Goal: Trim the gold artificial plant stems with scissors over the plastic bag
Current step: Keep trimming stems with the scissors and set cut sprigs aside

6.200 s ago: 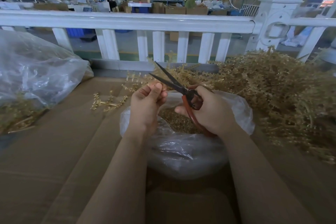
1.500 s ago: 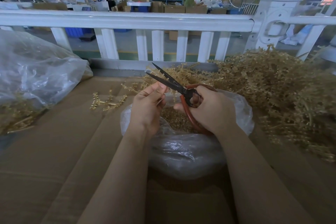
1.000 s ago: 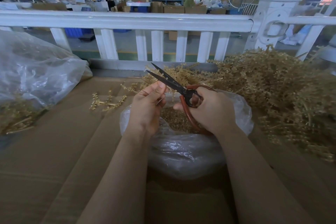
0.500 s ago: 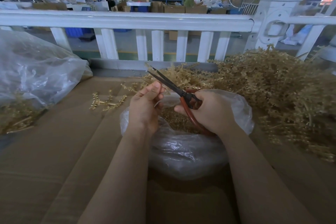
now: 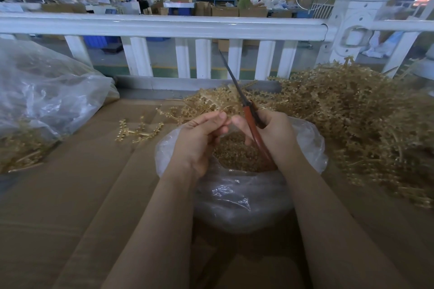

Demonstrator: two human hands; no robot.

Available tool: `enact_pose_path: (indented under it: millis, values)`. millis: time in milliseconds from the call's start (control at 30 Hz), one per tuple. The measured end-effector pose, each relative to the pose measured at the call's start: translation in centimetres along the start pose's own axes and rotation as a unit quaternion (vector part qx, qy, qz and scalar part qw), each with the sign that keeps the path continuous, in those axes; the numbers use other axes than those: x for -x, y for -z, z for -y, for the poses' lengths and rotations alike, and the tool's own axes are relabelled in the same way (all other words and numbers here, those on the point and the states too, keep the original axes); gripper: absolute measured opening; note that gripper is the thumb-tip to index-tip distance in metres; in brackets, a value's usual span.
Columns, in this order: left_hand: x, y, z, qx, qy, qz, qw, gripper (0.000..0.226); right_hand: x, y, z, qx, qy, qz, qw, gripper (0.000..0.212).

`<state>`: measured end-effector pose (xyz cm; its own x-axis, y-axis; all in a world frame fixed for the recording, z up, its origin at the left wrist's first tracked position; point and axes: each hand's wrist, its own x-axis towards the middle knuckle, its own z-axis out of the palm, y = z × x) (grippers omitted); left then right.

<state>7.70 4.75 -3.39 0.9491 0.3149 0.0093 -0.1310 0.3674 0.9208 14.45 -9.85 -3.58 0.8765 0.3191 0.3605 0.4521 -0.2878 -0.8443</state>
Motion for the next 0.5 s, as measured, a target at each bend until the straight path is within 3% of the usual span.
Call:
enact_pose_path:
  millis: [167, 333, 500]
  values:
    - [0.13, -0.36, 0.15, -0.003, 0.009, 0.002, 1.0, 0.002, -0.09, 0.01, -0.17, -0.023, -0.008, -0.012, 1.0, 0.028]
    - [0.21, -0.55, -0.02, -0.015, -0.037, -0.026, 0.999, 0.027, -0.13, -0.16, 0.06, -0.006, -0.011, -0.029, 1.0, 0.024]
    - [0.24, -0.43, -0.15, -0.03, -0.082, -0.048, 0.995, 0.011, -0.12, -0.14, -0.06, 0.022, -0.012, -0.029, 0.999, 0.03]
